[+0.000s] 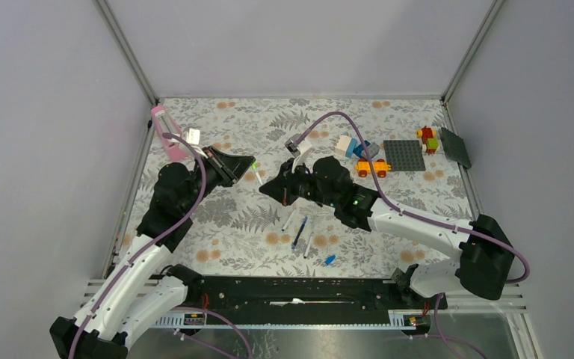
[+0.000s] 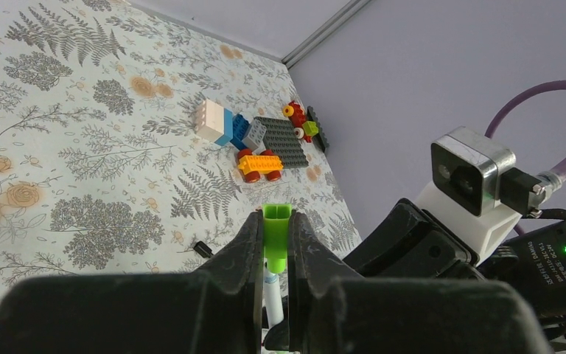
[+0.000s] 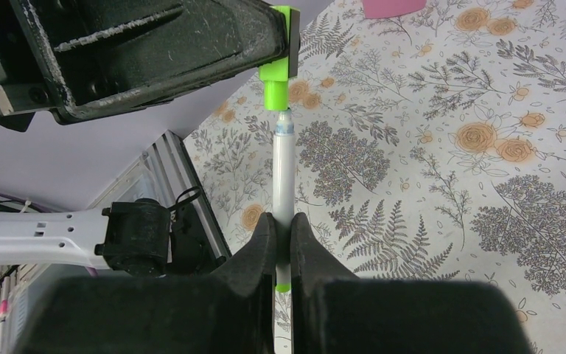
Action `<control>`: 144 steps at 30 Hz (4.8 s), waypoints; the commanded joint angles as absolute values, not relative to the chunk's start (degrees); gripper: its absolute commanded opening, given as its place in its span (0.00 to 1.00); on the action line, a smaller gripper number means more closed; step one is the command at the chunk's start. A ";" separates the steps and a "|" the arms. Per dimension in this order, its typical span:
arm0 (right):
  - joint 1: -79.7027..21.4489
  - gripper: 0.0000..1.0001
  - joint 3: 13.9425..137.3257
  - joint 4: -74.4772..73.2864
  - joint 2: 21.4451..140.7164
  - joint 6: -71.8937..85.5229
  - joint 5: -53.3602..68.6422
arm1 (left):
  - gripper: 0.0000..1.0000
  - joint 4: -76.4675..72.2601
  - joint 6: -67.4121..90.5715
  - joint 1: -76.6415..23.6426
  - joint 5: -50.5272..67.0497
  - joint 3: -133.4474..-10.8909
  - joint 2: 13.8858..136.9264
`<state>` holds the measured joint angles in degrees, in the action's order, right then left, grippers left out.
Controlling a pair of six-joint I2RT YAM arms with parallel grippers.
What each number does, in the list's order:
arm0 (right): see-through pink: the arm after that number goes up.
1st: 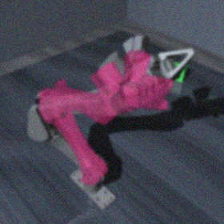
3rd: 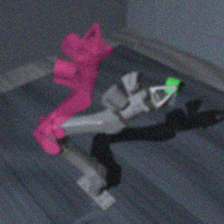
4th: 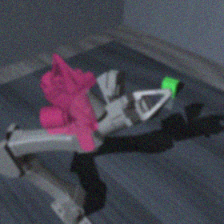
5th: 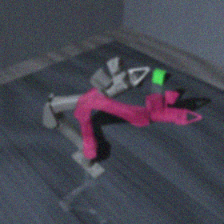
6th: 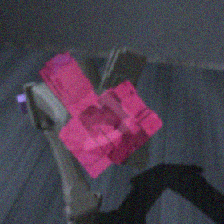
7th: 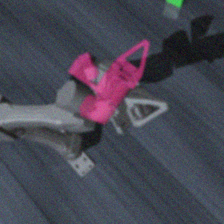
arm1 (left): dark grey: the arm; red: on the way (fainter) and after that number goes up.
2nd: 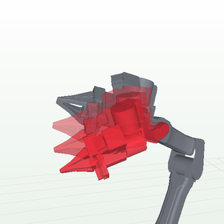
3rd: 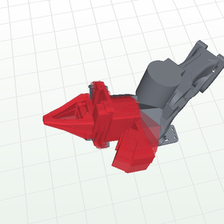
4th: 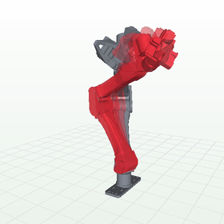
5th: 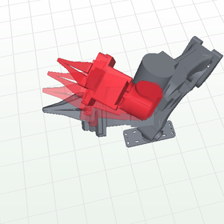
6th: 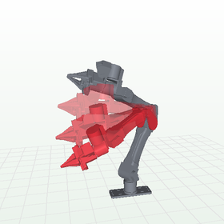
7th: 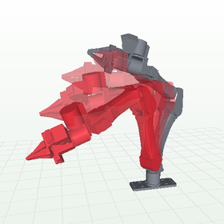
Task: Insert the pens into the pen caps
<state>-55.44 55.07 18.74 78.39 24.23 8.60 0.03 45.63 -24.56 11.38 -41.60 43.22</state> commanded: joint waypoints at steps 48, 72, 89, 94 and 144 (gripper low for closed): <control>-55.64 0.00 57.87 21.71 79.15 27.62 8.91 | 0.00 -2.76 44.56 -24.26 9.09 -44.20 44.24; -55.63 0.00 60.31 20.37 79.89 26.59 8.10 | 0.00 -3.21 44.99 -24.26 10.11 -42.24 44.06; -55.62 0.00 60.82 19.33 79.97 25.74 7.22 | 0.00 -2.26 45.36 -24.26 10.08 -43.24 41.94; -55.66 0.00 60.93 19.29 79.39 25.82 7.36 | 0.00 -1.89 45.18 -24.26 9.84 -43.16 41.98; -54.95 0.00 74.73 12.09 87.85 10.91 -6.33 | 0.00 2.33 49.14 -24.26 12.85 -41.03 45.66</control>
<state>-57.06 72.25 2.72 88.58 13.58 -2.11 0.32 48.71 -22.92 4.73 -41.95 46.83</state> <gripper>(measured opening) 0.054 0.103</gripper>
